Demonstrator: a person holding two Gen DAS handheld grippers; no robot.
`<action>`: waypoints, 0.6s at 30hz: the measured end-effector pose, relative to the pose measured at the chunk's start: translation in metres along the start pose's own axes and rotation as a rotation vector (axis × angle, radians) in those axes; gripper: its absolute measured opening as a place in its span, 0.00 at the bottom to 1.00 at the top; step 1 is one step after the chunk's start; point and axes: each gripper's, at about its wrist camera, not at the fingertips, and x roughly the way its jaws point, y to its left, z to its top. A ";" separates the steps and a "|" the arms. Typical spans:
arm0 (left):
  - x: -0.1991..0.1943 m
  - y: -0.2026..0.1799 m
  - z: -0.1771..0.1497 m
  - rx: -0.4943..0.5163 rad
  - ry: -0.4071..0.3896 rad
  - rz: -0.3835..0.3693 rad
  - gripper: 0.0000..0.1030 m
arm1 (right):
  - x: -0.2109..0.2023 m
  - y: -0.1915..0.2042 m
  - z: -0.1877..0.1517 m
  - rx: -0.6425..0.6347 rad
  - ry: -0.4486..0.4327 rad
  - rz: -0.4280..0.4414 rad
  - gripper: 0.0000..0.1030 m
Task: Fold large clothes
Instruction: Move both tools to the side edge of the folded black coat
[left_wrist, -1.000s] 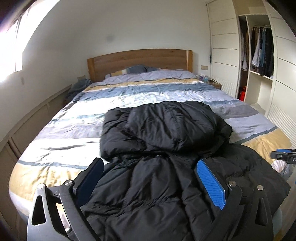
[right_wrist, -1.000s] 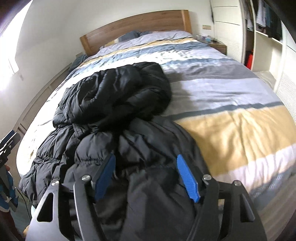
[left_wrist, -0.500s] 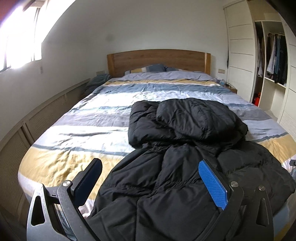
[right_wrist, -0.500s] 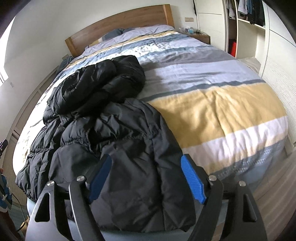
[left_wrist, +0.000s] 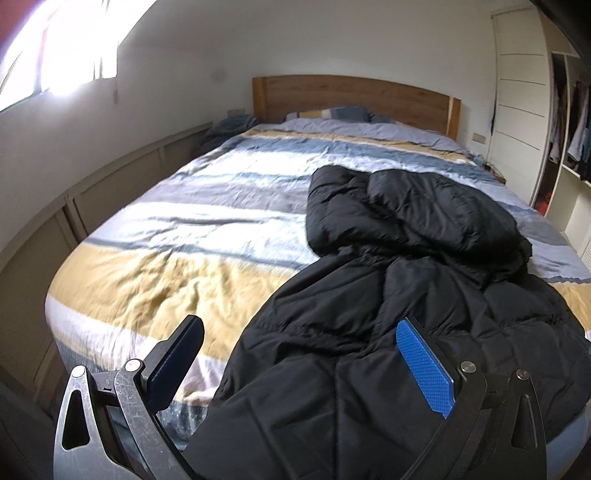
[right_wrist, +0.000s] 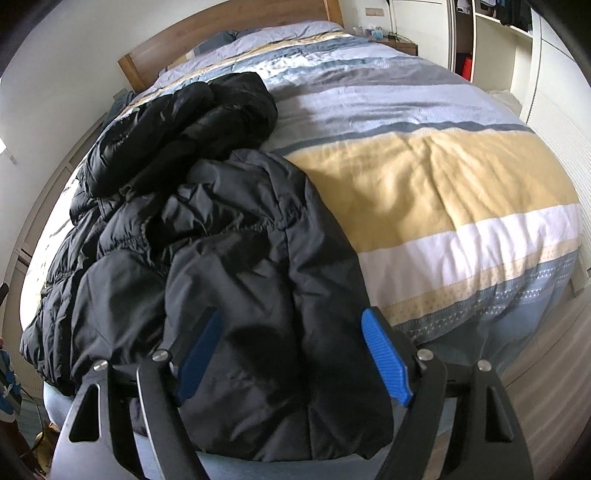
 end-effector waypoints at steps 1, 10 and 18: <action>0.004 0.006 -0.003 -0.011 0.015 0.005 0.99 | 0.001 -0.002 0.000 0.002 0.002 -0.001 0.75; 0.050 0.058 -0.036 -0.154 0.186 -0.027 0.99 | 0.014 -0.031 -0.008 0.096 0.022 0.065 0.75; 0.081 0.114 -0.068 -0.435 0.311 -0.204 0.99 | 0.039 -0.049 -0.020 0.193 0.080 0.211 0.76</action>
